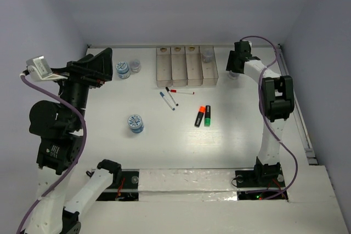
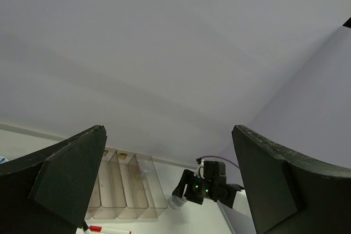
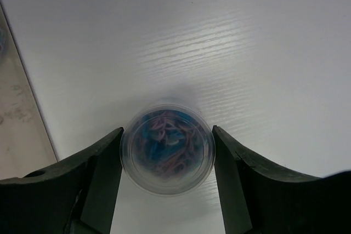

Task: Sort the stationery into containers
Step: Pick up the stationery from the center of the board, then place the stationery in the storage box.

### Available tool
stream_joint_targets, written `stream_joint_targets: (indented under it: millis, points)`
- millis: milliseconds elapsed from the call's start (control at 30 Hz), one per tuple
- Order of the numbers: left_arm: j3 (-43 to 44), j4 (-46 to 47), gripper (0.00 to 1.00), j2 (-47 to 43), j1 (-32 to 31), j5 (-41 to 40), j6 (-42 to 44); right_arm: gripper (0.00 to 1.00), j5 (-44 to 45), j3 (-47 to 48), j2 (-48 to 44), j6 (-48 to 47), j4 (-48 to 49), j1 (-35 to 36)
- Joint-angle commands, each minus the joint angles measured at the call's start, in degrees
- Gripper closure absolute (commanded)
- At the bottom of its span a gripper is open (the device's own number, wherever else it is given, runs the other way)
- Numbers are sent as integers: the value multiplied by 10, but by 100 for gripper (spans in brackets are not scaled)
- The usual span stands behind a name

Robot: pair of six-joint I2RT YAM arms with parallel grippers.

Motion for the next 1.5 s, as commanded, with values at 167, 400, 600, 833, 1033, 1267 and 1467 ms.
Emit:
stream_joint_targets:
  millis: [167,400,600,833,1033,1267,1467]
  points:
    - [-10,52,1,13,-2,31,0,67,-46,-37,-137,-24,91,3]
    - [-23,49,1,18,-2,6,9,67,-134,8,-149,-25,92,44]
    - [-63,60,1,22,-2,-15,35,68,-154,65,-103,-29,67,74]
    - [-116,19,1,71,-2,-48,48,68,-178,114,-48,-50,32,93]
    - [-162,25,1,115,-2,-18,43,68,-169,153,-5,-60,6,105]
    - [-168,34,1,147,3,-3,46,68,-117,154,27,-67,13,105]
    - [-167,34,1,162,9,0,47,63,-103,175,49,-72,17,105]
